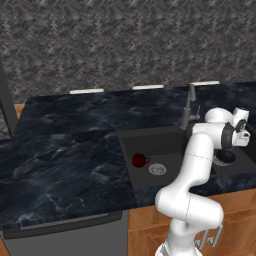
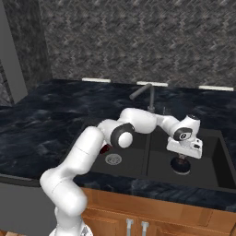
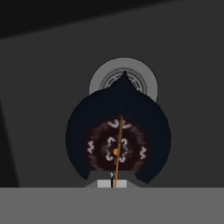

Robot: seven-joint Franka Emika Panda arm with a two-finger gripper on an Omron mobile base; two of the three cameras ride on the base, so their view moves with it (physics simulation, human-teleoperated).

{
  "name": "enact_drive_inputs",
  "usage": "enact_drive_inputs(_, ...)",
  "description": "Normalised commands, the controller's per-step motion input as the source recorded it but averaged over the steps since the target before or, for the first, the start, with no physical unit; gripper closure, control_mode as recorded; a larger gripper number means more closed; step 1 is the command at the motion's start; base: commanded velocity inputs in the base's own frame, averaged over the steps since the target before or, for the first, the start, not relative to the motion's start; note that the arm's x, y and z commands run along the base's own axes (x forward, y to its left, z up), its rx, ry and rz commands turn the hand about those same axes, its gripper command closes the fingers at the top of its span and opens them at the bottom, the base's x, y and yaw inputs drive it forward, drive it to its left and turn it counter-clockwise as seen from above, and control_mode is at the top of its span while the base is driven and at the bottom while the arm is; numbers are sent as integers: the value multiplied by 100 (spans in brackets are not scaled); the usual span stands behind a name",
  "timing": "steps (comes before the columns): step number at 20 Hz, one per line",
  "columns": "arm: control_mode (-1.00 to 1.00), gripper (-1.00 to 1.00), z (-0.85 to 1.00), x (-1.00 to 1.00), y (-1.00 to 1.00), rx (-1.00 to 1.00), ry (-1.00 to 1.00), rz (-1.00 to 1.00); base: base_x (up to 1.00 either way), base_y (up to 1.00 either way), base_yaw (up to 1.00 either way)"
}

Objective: Place the mug in the left basin and the teapot in the right basin of the sink.

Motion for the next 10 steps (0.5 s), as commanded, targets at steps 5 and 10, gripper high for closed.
enact_drive_inputs(5,-100,100,-35,26,-11,0,0,0,0,0,0)
enact_drive_inputs(10,-100,100,-34,18,-11,0,0,0,0,0,0)
